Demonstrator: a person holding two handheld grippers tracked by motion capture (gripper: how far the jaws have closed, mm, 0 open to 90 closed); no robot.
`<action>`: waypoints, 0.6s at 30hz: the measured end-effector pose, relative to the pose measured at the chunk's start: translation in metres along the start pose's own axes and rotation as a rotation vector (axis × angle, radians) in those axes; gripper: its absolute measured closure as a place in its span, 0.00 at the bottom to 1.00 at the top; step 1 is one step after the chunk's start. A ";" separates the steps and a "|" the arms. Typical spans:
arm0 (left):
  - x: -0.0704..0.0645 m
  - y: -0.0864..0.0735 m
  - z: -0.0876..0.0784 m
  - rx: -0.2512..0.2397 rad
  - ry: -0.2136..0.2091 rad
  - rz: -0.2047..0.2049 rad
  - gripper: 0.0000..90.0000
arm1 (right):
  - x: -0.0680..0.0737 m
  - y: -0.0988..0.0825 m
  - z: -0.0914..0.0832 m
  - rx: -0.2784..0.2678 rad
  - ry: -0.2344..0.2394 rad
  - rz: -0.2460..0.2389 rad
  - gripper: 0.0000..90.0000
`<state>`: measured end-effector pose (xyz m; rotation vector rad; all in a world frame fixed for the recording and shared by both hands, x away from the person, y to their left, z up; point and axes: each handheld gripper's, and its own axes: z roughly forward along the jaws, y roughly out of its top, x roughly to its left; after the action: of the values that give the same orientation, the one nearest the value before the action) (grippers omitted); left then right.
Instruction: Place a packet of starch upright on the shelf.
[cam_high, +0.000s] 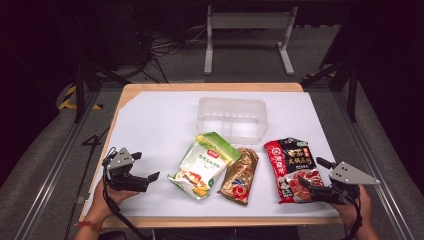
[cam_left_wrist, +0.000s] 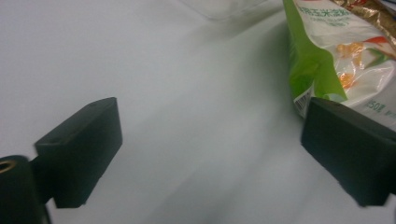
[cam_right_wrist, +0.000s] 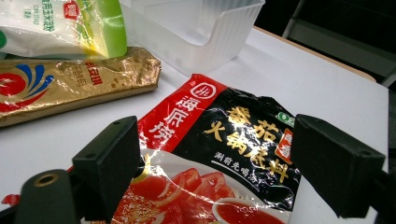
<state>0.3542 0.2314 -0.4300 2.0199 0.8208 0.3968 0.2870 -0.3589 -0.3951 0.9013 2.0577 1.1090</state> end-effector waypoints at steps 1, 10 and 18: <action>0.001 0.000 -0.001 -0.007 0.001 -0.002 0.09 | 0.000 0.000 0.000 0.002 0.002 0.001 0.18; 0.005 0.002 -0.011 -0.030 -0.058 -0.032 0.17 | 0.000 -0.002 0.003 0.015 0.023 0.005 0.19; 0.006 0.021 -0.004 -0.019 -0.160 -0.018 0.21 | 0.000 -0.002 0.005 0.022 0.028 0.002 0.19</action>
<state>0.3645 0.2303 -0.4104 1.9961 0.7331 0.2282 0.2904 -0.3575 -0.3993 0.9034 2.0959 1.1072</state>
